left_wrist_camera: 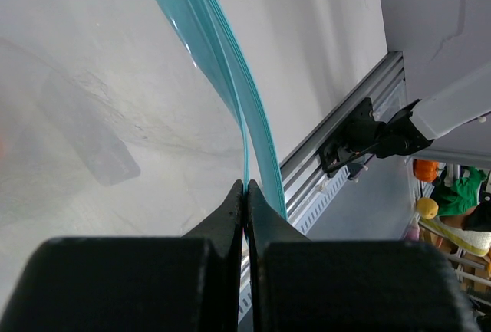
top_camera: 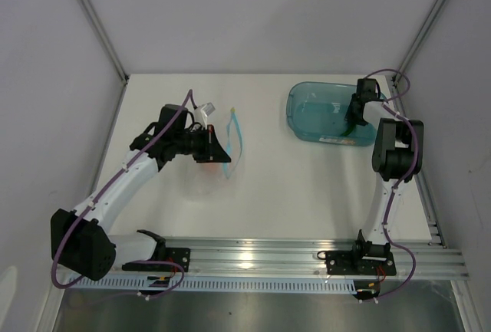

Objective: Place the food in the zip-top bag and seal the zipper
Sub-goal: Pick up the fake vegetable from the bin.

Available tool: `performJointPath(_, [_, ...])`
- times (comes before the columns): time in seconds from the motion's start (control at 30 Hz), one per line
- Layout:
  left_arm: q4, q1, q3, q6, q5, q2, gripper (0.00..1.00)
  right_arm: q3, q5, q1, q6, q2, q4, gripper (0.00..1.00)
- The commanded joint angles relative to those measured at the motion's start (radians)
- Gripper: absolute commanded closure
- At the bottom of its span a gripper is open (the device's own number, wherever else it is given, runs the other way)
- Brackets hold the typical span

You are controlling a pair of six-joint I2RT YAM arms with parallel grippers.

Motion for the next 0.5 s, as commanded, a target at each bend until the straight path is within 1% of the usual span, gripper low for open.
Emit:
performJointPath(0.0, [-0.011,0.006,-0.008,0.031,0.008,-0.042,0.99,0.003,-0.033,-0.005,0.035,-0.052,-0.049,0.94])
performJointPath(0.1, [-0.02,0.006,-0.008,0.035,0.008,-0.052,0.99,0.005,-0.052,-0.004,0.052,-0.077,-0.05,1.0])
performJointPath(0.3, [-0.043,0.006,-0.008,0.045,0.008,-0.072,0.99,0.022,-0.047,-0.001,0.102,-0.163,-0.052,1.0])
performJointPath(0.47, [-0.06,0.006,0.001,0.054,0.036,-0.065,0.99,0.051,-0.058,0.002,0.213,-0.236,-0.063,1.0])
